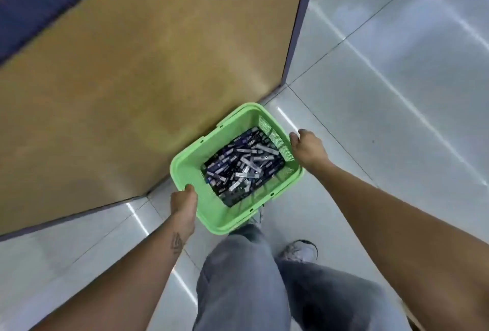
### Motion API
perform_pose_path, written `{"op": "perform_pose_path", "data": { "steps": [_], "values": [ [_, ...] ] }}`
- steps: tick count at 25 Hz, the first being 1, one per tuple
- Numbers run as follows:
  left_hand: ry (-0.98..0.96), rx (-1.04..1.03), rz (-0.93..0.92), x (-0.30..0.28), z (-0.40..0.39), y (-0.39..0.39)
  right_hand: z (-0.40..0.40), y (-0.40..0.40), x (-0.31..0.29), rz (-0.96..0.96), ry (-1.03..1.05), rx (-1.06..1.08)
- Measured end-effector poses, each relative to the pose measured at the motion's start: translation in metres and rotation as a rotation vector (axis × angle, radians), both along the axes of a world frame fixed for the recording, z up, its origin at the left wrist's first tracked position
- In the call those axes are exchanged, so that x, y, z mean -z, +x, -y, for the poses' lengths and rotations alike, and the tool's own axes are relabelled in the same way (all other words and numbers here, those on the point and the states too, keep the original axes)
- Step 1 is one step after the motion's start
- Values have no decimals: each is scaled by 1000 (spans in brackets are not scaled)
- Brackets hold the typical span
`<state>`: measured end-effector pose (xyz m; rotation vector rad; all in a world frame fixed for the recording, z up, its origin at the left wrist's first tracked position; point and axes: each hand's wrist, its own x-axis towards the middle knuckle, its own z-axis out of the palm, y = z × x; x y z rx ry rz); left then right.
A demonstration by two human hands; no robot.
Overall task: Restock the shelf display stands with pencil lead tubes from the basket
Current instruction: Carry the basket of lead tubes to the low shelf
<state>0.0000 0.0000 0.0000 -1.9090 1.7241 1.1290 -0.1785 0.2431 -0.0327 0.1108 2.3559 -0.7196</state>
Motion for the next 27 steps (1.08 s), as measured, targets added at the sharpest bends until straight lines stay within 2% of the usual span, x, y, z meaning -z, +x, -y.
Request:
{"op": "perform_pose_path", "data": {
  "steps": [3, 7, 10, 12, 18, 22, 27],
  "values": [
    [24, -120, 49, 47, 0, -3, 13, -15, 45, 58, 36, -11],
    [104, -271, 62, 92, 3, 1, 22, -16, 95, 112, -34, -46],
    [160, -440, -4, 95, 11, 2, 17, -18, 102, 55, -46, 16],
    [159, -436, -63, 90, 11, 3, 10, -15, 97, 34, -31, 48],
    [-31, -121, -105, 32, -19, -27, -53, 3, 44, -118, 64, 266],
    [-210, 153, -75, -49, -60, -51, -110, 26, -39, -193, 189, 359],
    [-349, 474, -192, -165, -109, -87, -182, 53, -156, -198, 257, 525]
  ]
}}
